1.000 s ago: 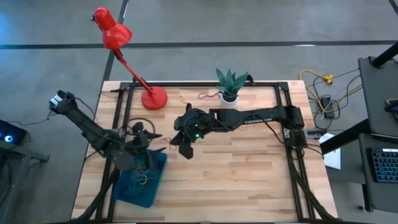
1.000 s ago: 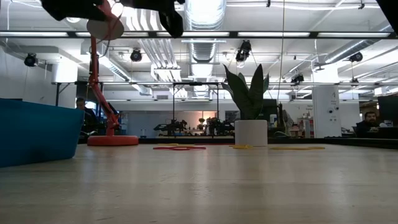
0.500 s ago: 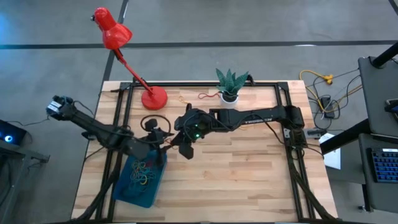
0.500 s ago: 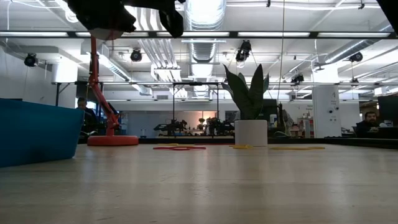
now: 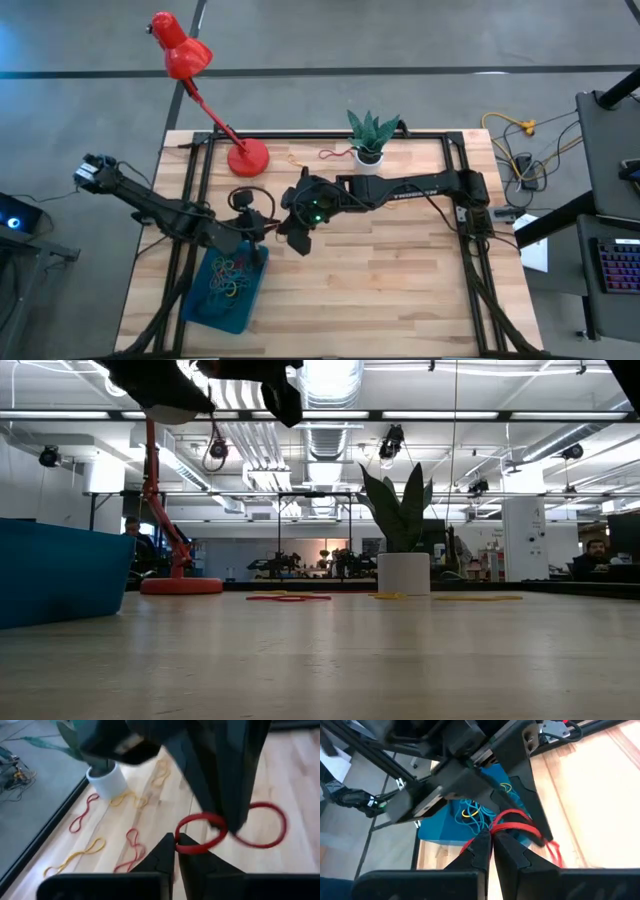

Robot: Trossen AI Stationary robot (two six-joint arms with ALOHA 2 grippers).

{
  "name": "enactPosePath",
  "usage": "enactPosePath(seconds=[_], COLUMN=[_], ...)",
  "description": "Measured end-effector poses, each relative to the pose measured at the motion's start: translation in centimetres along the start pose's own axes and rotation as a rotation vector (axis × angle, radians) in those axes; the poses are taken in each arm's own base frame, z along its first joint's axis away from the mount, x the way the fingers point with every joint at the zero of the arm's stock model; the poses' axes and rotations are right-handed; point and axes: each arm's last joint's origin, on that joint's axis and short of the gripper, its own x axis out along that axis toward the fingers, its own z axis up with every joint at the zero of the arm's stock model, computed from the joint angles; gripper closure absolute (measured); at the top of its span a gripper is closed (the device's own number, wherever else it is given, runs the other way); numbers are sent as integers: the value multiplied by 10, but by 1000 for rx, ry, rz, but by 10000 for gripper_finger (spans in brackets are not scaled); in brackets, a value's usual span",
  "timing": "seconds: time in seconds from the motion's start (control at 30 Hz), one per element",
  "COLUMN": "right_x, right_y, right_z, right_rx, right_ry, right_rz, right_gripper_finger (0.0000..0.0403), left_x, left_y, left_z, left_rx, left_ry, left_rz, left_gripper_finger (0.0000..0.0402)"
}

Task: Pick and place rubber bands into bin
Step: Put the red rubber band into the blue bin

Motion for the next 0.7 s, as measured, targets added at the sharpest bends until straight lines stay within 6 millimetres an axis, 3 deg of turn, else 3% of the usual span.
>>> enactPosePath(seconds=[0.17, 0.43, 0.57, 0.7], right_x=[-3, -10, -10, -10], right_y=[1, -2, -3, -4], right_z=[0, -6, -6, -6], right_rx=[5, -11, -51, -93], right_ry=[27, 132, 133, 131], right_rz=[-14, -105, -123, -143], right_gripper_finger=[357, 263, 231, 211], left_x=[-10, -60, -68, -66], left_y=[8, 16, 6, -11], left_z=[-7, 3, -12, -34], left_rx=[-13, -182, -225, -224], left_ry=[152, 493, 724, 834], left_rz=[-26, -309, -402, -389], left_gripper_finger=[401, 401, 401, 400])
